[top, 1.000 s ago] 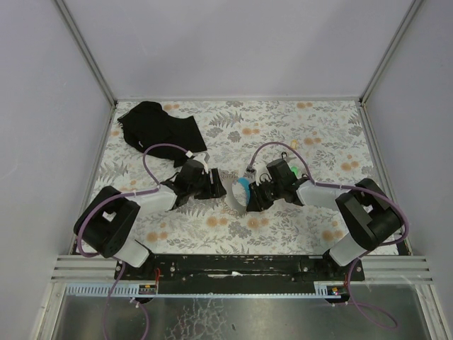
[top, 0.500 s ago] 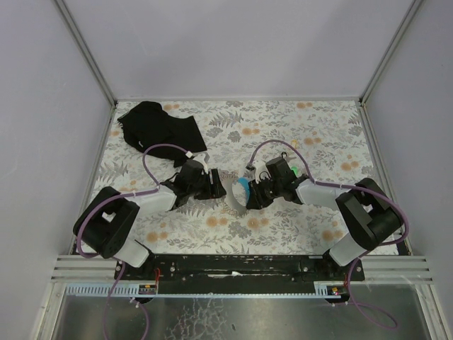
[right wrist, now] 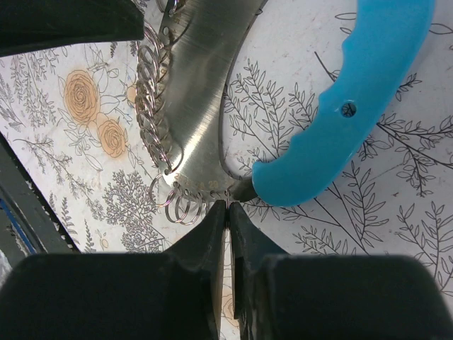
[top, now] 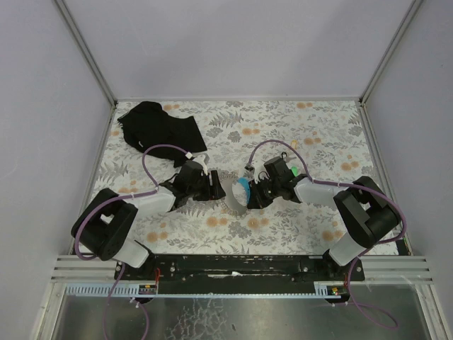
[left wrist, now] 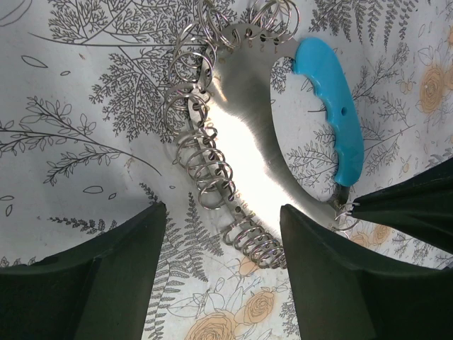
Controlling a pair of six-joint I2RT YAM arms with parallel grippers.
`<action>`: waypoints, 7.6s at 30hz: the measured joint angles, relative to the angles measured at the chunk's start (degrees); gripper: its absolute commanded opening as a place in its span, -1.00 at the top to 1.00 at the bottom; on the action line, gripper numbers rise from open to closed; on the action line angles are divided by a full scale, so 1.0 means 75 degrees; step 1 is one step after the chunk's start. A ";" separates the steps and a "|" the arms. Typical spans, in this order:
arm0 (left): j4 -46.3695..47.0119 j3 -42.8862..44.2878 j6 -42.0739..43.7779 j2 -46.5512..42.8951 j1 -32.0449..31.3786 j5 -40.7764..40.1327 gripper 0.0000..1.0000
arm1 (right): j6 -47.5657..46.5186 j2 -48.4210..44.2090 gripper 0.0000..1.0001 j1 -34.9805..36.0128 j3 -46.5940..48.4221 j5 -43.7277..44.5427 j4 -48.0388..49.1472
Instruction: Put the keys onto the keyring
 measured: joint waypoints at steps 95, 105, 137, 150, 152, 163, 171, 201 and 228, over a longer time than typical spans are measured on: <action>0.4089 -0.2521 0.2430 -0.3891 0.0119 0.1973 -0.66 | -0.1128 -0.1518 1.00 -0.0064 -0.1556 -0.3803 0.7545; 0.4383 -0.2672 0.2521 -0.3719 0.0134 0.1731 -0.71 | -0.1530 -0.1545 1.00 -0.0163 -0.1556 -0.3914 0.7082; 0.5578 -0.2611 0.3200 -0.2879 0.0055 0.3474 -0.14 | -0.1338 -0.1346 1.00 -0.0166 -0.1475 -0.4159 0.7257; 0.5689 -0.2451 0.3209 -0.2559 -0.0073 0.3666 0.05 | -0.1341 -0.1297 1.00 -0.0189 -0.1510 -0.4167 0.7309; 0.5689 -0.2451 0.3209 -0.2562 -0.0085 0.3678 0.09 | -0.1341 -0.1297 1.00 -0.0189 -0.1510 -0.4185 0.7309; 0.5697 -0.2445 0.3212 -0.2611 -0.0111 0.3608 0.22 | -0.1320 -0.1294 1.00 -0.0201 -0.1524 -0.4316 0.7309; 0.5721 -0.2428 0.3212 -0.2693 -0.0117 0.3736 0.17 | -0.1317 -0.1282 1.00 -0.0201 -0.1533 -0.4336 0.7309; 0.3246 -0.1539 0.4637 -0.2984 -0.0632 0.3022 1.00 | -0.1373 -0.2634 0.14 -0.0216 -0.2553 -0.3139 0.6510; 0.1996 -0.0810 0.3602 -0.0790 -0.2157 0.1445 0.07 | 0.1096 -0.3943 0.04 -0.0073 -0.1842 0.1032 -0.0831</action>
